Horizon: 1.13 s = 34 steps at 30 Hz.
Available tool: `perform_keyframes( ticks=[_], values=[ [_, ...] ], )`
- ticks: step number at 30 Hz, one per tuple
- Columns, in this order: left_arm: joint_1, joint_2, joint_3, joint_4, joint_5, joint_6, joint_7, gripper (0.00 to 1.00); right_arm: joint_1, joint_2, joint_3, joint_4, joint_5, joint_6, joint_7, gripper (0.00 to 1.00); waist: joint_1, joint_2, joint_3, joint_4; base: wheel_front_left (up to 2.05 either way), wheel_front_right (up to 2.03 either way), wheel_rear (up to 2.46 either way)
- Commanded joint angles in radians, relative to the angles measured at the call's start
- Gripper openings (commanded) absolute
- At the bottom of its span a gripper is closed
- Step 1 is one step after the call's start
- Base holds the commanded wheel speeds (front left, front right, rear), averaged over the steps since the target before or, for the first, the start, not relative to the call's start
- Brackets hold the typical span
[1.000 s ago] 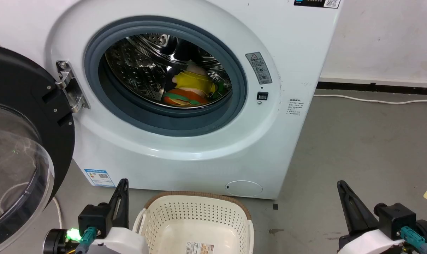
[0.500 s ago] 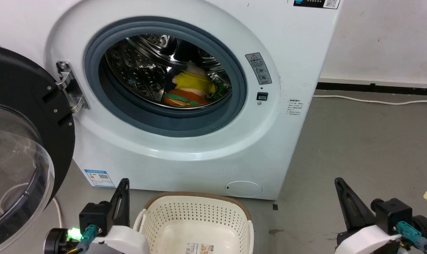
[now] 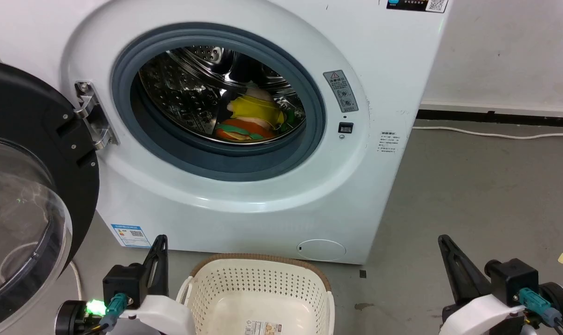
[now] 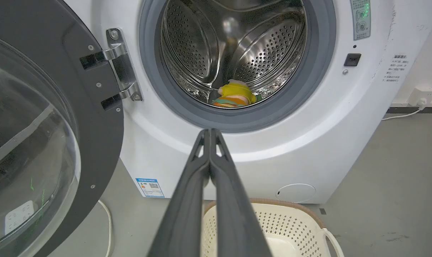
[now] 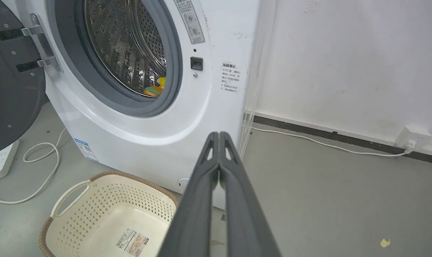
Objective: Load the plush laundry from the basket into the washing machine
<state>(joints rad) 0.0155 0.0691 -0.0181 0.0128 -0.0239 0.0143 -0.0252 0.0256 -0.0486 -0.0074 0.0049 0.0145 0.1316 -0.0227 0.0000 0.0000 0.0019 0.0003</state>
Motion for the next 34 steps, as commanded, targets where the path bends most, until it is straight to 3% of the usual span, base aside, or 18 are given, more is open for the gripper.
perform_keyframes(
  ticks=[1, 34],
  values=[
    [-0.014, -0.009, 0.006, -0.006, 0.012, -0.007, 0.008, 0.0, -0.019, -0.001, 0.003, -0.004, -0.01, -0.001, 0.006, 0.0, 0.0, 0.0, 0.0, 0.0, 0.0, 0.0, 0.0],
    [-0.015, -0.019, 0.018, -0.013, 0.024, -0.014, 0.025, 0.0, -0.026, -0.002, 0.007, -0.005, -0.014, -0.001, 0.023, 0.0, 0.0, 0.0, -0.002, 0.0, 0.0, 0.0, 0.0]
  ],
)
